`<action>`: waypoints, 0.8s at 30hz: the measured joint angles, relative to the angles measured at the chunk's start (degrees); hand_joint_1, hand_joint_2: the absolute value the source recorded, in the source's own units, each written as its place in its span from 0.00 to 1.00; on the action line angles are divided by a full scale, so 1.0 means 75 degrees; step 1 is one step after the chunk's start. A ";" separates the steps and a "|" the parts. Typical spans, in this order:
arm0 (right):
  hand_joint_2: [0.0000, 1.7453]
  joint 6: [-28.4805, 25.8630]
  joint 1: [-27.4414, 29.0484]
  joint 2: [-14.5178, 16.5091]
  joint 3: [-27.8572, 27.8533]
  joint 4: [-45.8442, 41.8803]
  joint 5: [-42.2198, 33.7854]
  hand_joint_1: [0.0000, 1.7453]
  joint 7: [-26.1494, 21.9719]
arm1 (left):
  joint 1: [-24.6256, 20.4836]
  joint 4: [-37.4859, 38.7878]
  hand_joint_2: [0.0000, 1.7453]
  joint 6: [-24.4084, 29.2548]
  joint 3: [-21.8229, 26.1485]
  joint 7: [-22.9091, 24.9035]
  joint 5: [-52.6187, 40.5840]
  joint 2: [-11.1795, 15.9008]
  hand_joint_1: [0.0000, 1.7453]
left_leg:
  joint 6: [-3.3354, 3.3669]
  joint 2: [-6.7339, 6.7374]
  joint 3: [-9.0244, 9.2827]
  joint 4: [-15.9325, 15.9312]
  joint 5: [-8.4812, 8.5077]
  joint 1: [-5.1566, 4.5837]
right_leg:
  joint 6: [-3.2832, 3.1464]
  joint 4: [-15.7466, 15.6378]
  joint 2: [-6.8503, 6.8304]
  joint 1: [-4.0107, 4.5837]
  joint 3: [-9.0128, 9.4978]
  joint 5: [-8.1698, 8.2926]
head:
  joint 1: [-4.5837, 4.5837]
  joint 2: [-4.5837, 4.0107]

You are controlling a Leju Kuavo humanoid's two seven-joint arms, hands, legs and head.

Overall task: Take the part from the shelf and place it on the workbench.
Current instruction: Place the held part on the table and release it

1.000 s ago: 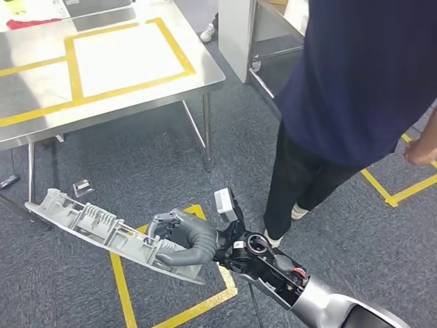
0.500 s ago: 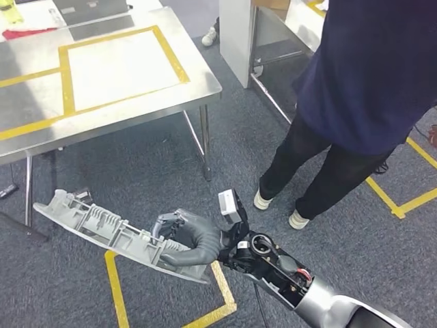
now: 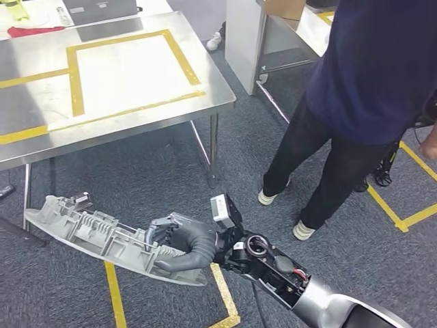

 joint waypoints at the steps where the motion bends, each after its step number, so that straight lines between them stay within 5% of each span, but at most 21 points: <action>1: 1.00 0.0012 -0.0001 0.0000 0.0004 -0.0002 -0.0001 1.00 0.0004 | -0.0001 0.0000 1.00 0.0001 0.0000 -0.0001 0.0004 0.0001 0.00 | 0.0039 -0.0009 0.0046 -0.0002 -0.0030 -0.0010 | 0.0023 0.0448 0.0010 -0.0008 -0.0237 -0.0149 | 0.0037 0.0000; 3: 1.00 0.0028 0.0003 -0.0001 0.0010 -0.0002 -0.0006 1.00 0.0012 | -0.0005 0.0000 1.00 0.0002 0.0000 -0.0001 0.0007 0.0008 0.00 | 0.0093 -0.0029 0.0133 -0.0002 -0.0116 -0.0044 | 0.0037 0.1526 0.0021 -0.0007 -0.0909 -0.0548 | 0.0114 0.0000; 5: 1.00 0.0030 0.0012 -0.0005 0.0014 -0.0001 -0.0010 1.00 0.0028 | -0.0003 0.0000 1.00 0.0003 0.0000 -0.0001 0.0008 0.0013 0.00 | 0.0114 -0.0065 0.0275 -0.0003 -0.0229 -0.0084 | 0.0001 0.1963 0.0028 0.0008 -0.1336 -0.0693 | 0.0167 0.0000; 6: 1.00 0.0030 0.0014 -0.0007 0.0015 -0.0001 -0.0011 1.00 0.0036 | -0.0001 0.0000 1.00 0.0002 0.0000 -0.0001 0.0008 0.0012 0.00 | 0.0116 -0.0085 0.0374 -0.0004 -0.0294 -0.0098 | -0.0047 0.1754 0.0034 0.0033 -0.1347 -0.0524 | 0.0183 0.0000; 9: 1.00 0.0030 0.0005 -0.0009 0.0015 -0.0001 -0.0020 1.00 0.0046 | -0.0002 0.0000 1.00 0.0002 0.0000 -0.0001 0.0009 -0.0023 0.00 | 0.0093 -0.0139 0.0660 -0.0028 -0.0483 -0.0109 | -0.0282 0.0212 0.0070 0.0192 -0.0970 0.0583 | 0.0197 0.0000; 10: 1.00 0.0030 0.0001 -0.0009 0.0015 -0.0001 -0.0025 1.00 0.0046 | -0.0011 -0.0001 1.00 0.0003 0.0000 0.0000 0.0010 -0.0042 0.00 | 0.0063 -0.0158 0.0711 -0.0047 -0.0536 -0.0107 | -0.0346 -0.0140 0.0104 0.0242 -0.0893 0.0780 | 0.0192 0.0000; 14: 1.00 0.0030 -0.0013 -0.0008 0.0017 -0.0002 -0.0034 1.00 0.0051 | -0.0020 -0.0001 1.00 0.0003 0.0000 0.0002 0.0013 -0.0064 0.00 | -0.0087 -0.0181 0.0851 0.0031 -0.0590 -0.0125 | -0.0488 -0.0576 0.0155 0.0226 -0.0620 0.0927 | 0.0188 0.0000; 16: 1.00 0.0030 -0.0032 -0.0008 0.0020 -0.0002 -0.0034 1.00 0.0054 | -0.0028 -0.0002 1.00 0.0003 0.0000 0.0001 0.0015 -0.0060 0.00 | -0.0151 -0.0152 0.0649 0.0511 -0.0840 -0.0104 | -0.0522 -0.0650 0.0137 0.0182 -0.0399 0.0963 | 0.0114 0.0000; 19: 1.00 0.0030 -0.0044 -0.0008 0.0028 -0.0001 -0.0034 1.00 0.0061 | -0.0038 -0.0002 1.00 0.0003 0.0000 0.0000 0.0014 -0.0050 0.00 | -0.0264 -0.0127 -0.0242 0.1836 -0.1383 -0.0036 | -0.0530 -0.0679 0.0129 0.0172 -0.0267 0.0857 | 0.0045 0.0000; 20: 1.00 0.0030 -0.0043 -0.0008 0.0030 0.0000 -0.0034 1.00 0.0073 | -0.0029 -0.0001 1.00 0.0002 -0.0001 0.0001 0.0015 -0.0040 0.00 | -0.0305 -0.0121 -0.0445 0.1981 -0.1415 -0.0006 | -0.0517 -0.0674 0.0137 0.0163 -0.0224 0.0803 | 0.0038 0.0000; 21: 1.00 0.0030 -0.0042 -0.0008 0.0031 0.0001 -0.0034 1.00 0.0090 | -0.0018 0.0000 1.00 0.0002 -0.0001 0.0001 0.0015 -0.0031 0.00 | -0.0346 -0.0115 -0.0510 0.1832 -0.1273 0.0028 | -0.0494 -0.0663 0.0150 0.0145 -0.0172 0.0745 | 0.0023 0.0000; 24: 1.00 0.0027 -0.0048 -0.0009 0.0036 0.0004 -0.0041 1.00 0.0149 | 0.0001 0.0000 1.00 0.0002 -0.0003 0.0002 0.0021 -0.0017 0.00 | -0.0457 -0.0082 -0.0158 0.0386 -0.0252 0.0105 | -0.0357 -0.0605 0.0170 0.0090 -0.0011 0.0538 | -0.0044 0.0000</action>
